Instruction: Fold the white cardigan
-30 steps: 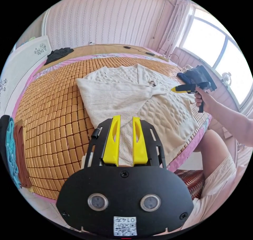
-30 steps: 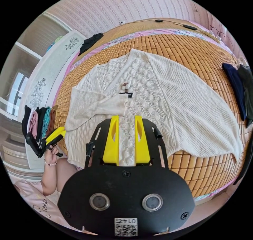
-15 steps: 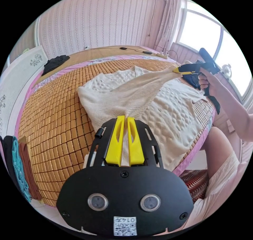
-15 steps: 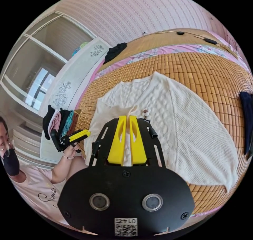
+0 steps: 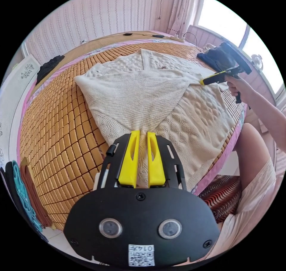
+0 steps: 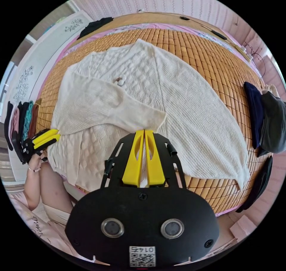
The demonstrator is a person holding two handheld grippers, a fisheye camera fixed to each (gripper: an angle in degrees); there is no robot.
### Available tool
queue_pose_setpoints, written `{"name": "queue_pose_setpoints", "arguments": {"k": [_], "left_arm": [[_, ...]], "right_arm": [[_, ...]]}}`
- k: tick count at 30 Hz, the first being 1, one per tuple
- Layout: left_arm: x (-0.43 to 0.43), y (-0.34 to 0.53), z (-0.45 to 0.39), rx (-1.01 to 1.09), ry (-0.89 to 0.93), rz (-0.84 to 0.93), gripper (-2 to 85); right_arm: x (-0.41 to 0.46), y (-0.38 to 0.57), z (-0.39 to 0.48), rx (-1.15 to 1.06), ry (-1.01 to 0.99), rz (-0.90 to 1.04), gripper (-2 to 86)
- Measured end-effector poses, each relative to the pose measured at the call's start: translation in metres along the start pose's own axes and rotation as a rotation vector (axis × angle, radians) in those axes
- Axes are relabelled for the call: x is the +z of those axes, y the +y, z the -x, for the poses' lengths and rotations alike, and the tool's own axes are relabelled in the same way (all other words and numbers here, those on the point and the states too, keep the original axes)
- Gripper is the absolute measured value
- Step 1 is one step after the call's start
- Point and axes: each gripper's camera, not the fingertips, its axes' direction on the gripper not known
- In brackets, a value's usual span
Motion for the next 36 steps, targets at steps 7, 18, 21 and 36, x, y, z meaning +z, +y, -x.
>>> {"name": "queue_pose_setpoints", "arguments": {"k": [7, 18, 21, 36], "left_arm": [[0.015, -0.007, -0.014, 0.009, -0.074, -0.012, 4.5], [0.015, 0.030, -0.023, 0.039, 0.056, 0.180, 3.9], [0.022, 0.037, -0.030, 0.038, 0.002, 0.216, 3.4], [0.070, 0.027, -0.039, 0.011, -0.032, 0.253, -0.6]], "right_arm": [[-0.012, 0.016, 0.033, -0.044, 0.053, -0.037, -0.2], [-0.026, 0.049, 0.072, -0.052, 0.064, -0.103, -0.4], [-0.032, 0.056, 0.082, -0.052, 0.069, -0.098, -0.5], [-0.052, 0.209, 0.206, -0.229, 0.132, -0.084, -0.9]]}}
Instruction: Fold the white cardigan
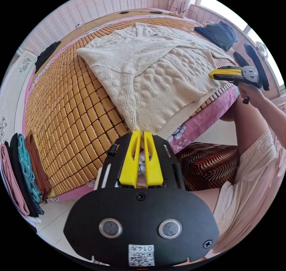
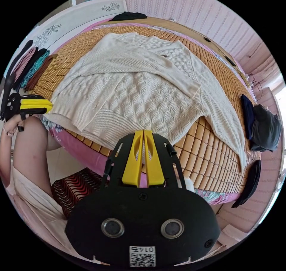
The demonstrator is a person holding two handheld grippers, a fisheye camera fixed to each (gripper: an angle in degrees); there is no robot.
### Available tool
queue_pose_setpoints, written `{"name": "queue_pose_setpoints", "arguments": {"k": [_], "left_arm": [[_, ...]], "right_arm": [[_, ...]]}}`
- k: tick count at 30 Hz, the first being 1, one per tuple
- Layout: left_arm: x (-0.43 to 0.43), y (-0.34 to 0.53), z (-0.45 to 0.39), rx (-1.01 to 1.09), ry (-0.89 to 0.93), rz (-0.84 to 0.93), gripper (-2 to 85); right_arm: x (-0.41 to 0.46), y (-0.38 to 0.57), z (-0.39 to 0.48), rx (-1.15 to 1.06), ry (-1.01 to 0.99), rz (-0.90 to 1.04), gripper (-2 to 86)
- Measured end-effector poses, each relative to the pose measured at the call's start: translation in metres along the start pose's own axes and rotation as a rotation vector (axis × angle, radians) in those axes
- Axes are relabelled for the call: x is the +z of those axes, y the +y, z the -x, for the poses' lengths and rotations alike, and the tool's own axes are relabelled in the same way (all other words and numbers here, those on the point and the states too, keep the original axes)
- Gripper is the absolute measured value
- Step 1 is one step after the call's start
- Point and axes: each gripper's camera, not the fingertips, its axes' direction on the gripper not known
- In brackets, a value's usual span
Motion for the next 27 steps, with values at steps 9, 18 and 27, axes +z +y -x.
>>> {"name": "queue_pose_setpoints", "arguments": {"k": [9, 18, 27], "left_arm": [[0.030, -0.019, -0.012, -0.026, 0.004, 0.031, -0.9], [0.064, -0.027, -0.029, -0.090, 0.007, 0.009, -0.7], [0.089, -0.037, -0.071, -0.065, -0.036, 0.102, -0.7]], "right_arm": [[-0.034, 0.028, 0.032, -0.054, 0.074, 0.005, -0.9], [-0.052, 0.069, 0.037, -0.012, 0.064, -0.092, -0.8], [-0.098, 0.108, 0.000, 0.077, 0.013, -0.162, -0.9]]}}
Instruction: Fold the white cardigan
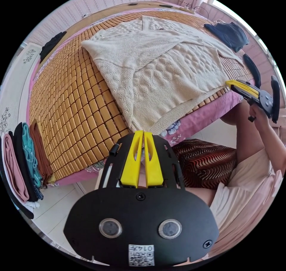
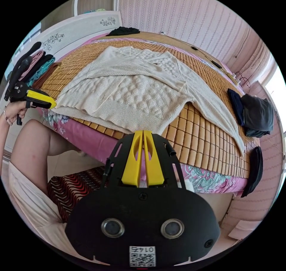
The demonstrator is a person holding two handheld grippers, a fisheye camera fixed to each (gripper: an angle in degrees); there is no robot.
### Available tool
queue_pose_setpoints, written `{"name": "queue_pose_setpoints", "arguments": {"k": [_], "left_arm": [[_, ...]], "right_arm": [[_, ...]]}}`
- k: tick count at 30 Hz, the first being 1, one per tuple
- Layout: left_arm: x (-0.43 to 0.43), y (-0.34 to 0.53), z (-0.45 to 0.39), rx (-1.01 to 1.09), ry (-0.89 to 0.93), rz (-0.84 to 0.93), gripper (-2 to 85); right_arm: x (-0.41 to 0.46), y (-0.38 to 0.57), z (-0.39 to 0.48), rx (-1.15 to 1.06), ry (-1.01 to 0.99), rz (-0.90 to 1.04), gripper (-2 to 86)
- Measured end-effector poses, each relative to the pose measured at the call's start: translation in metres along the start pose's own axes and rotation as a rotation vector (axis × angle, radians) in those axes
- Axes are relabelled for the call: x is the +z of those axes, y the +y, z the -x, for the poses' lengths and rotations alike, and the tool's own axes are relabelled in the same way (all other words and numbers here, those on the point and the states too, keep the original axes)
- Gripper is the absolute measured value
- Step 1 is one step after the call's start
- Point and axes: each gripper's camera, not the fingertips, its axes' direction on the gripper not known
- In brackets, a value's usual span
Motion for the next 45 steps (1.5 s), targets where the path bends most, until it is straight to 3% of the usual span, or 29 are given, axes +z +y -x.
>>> {"name": "queue_pose_setpoints", "arguments": {"k": [14, 19, 23, 27, 30, 33, 36, 45], "left_arm": [[-0.028, -0.032, -0.136, 0.209, -0.190, -0.106, -0.6], [-0.027, -0.065, -0.187, 0.327, -0.221, -0.142, 0.4], [-0.017, -0.100, -0.231, 0.437, -0.213, -0.175, 3.7], [-0.003, -0.141, -0.272, 0.535, -0.147, -0.233, 5.2], [0.004, -0.173, -0.296, 0.580, -0.069, -0.273, 5.2], [0.014, -0.206, -0.318, 0.634, -0.031, -0.298, 5.2], [0.031, -0.247, -0.336, 0.667, 0.000, -0.286, 5.2], [0.070, -0.365, -0.415, 0.770, 0.047, -0.248, 5.7]], "right_arm": [[-0.071, 0.050, -0.152, 0.424, 0.019, -0.178, 0.3], [-0.088, 0.063, -0.209, 0.594, -0.062, -0.266, 7.5], [-0.108, 0.060, -0.245, 0.657, -0.062, -0.316, 11.2], [-0.132, 0.046, -0.304, 0.683, 0.176, -0.410, 13.0], [-0.122, 0.044, -0.360, 0.744, 0.308, -0.339, 14.2], [-0.108, 0.065, -0.400, 0.816, 0.299, -0.280, 15.9], [-0.115, 0.082, -0.436, 0.931, 0.216, -0.350, 15.9], [-0.116, 0.074, -0.489, 1.010, 0.141, -0.313, 12.9]]}}
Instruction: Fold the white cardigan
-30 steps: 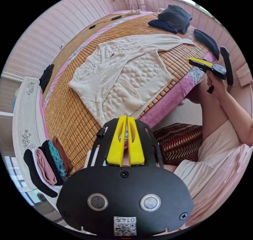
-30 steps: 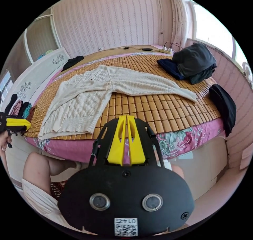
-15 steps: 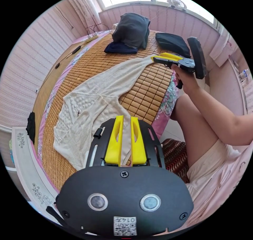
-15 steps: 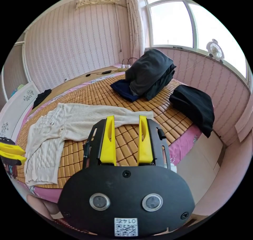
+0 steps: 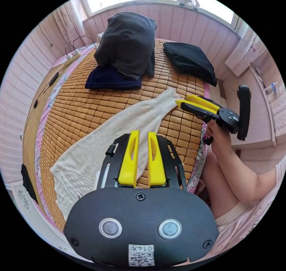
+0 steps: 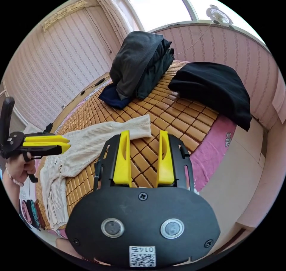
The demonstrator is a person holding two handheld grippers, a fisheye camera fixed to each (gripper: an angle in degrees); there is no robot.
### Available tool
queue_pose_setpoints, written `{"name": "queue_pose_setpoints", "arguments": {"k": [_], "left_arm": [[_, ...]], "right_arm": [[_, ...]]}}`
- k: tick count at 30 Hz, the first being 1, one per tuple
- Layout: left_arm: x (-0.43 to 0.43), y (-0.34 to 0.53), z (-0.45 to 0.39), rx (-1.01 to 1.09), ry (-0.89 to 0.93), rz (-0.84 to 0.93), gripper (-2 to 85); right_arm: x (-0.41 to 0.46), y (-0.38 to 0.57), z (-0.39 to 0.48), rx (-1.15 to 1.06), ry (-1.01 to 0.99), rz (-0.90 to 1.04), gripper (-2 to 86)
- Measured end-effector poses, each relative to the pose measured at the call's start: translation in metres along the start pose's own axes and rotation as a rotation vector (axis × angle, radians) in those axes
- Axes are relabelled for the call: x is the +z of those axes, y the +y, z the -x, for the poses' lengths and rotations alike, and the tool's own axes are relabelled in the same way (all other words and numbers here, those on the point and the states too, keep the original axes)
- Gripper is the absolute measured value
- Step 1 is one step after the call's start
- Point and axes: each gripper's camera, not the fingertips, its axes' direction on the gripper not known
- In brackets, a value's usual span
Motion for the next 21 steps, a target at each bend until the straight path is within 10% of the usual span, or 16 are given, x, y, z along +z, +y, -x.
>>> {"name": "queue_pose_setpoints", "arguments": {"k": [21], "left_arm": [[0.066, -0.094, -0.019, 0.132, -0.055, 0.163, 2.1]], "right_arm": [[0.003, -0.039, -0.032, 0.083, -0.137, 0.017, 0.6]]}}
